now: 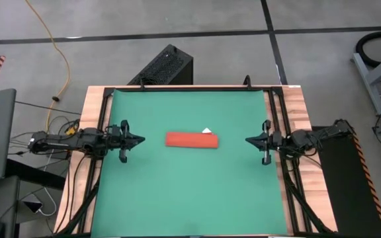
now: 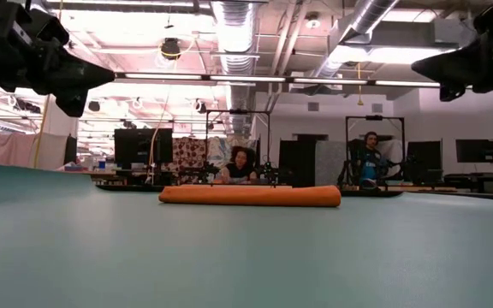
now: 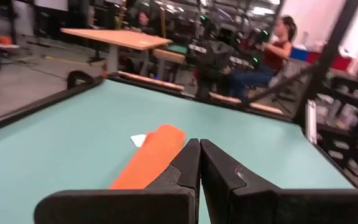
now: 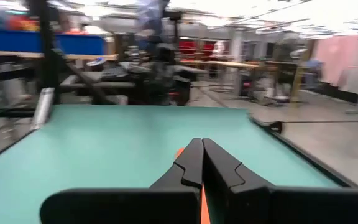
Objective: Roll towel into tight, uniform cylinder
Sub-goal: Return to Home Position
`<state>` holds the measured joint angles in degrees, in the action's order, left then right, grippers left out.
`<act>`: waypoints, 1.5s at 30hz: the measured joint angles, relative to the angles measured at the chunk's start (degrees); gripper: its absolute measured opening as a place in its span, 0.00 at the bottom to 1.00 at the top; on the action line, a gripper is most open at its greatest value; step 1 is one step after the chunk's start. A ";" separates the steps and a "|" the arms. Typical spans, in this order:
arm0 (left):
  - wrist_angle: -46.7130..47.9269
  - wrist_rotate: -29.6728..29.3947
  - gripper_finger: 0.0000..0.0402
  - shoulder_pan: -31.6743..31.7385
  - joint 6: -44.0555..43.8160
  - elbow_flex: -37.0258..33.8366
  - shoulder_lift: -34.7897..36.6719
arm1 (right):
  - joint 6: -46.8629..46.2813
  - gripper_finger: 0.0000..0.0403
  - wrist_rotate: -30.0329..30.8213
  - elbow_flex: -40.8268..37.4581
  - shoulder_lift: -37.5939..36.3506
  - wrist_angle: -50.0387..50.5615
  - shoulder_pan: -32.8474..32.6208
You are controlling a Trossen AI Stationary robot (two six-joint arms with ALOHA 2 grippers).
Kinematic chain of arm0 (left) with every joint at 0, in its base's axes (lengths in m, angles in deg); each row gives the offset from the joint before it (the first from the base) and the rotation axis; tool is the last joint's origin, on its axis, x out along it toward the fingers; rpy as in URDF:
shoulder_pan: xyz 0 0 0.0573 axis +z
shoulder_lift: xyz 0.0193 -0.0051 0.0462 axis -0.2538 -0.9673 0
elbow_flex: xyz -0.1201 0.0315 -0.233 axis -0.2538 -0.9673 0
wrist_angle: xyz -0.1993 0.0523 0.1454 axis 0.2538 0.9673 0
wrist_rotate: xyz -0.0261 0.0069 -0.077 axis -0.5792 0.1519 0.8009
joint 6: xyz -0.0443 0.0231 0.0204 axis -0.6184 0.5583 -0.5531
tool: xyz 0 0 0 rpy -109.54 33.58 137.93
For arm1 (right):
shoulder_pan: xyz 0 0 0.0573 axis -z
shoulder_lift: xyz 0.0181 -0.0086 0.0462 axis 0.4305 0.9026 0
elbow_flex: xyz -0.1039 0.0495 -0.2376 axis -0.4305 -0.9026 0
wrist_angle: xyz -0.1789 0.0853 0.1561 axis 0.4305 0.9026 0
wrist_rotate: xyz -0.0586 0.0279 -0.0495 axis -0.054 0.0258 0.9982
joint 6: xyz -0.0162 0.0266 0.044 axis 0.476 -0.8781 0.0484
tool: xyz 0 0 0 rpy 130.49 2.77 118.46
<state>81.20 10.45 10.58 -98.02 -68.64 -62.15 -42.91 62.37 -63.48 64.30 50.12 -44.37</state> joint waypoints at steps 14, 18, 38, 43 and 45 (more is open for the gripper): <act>0.62 4.37 0.00 0.00 -1.30 -0.05 0.00 | -3.06 0.06 -5.82 -0.04 0.00 0.94 -0.11; 1.42 2.73 0.00 0.00 -2.59 -0.07 -0.08 | -3.06 0.06 -5.65 -0.04 0.00 0.80 -0.11; 1.35 2.66 0.00 0.00 -1.46 -0.07 -0.07 | -3.08 0.06 -5.54 -0.07 0.00 0.67 -0.13; 1.33 2.65 0.00 0.00 -1.50 -0.07 -0.05 | -3.08 0.06 -5.52 -0.07 0.00 0.65 -0.13; 1.32 2.65 0.00 0.00 -1.50 -0.07 -0.05 | -3.08 0.06 -5.52 -0.09 0.00 0.63 -0.13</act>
<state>82.53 13.10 10.58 -99.52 -68.71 -62.20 -45.99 56.86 -63.56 64.30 50.75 -44.50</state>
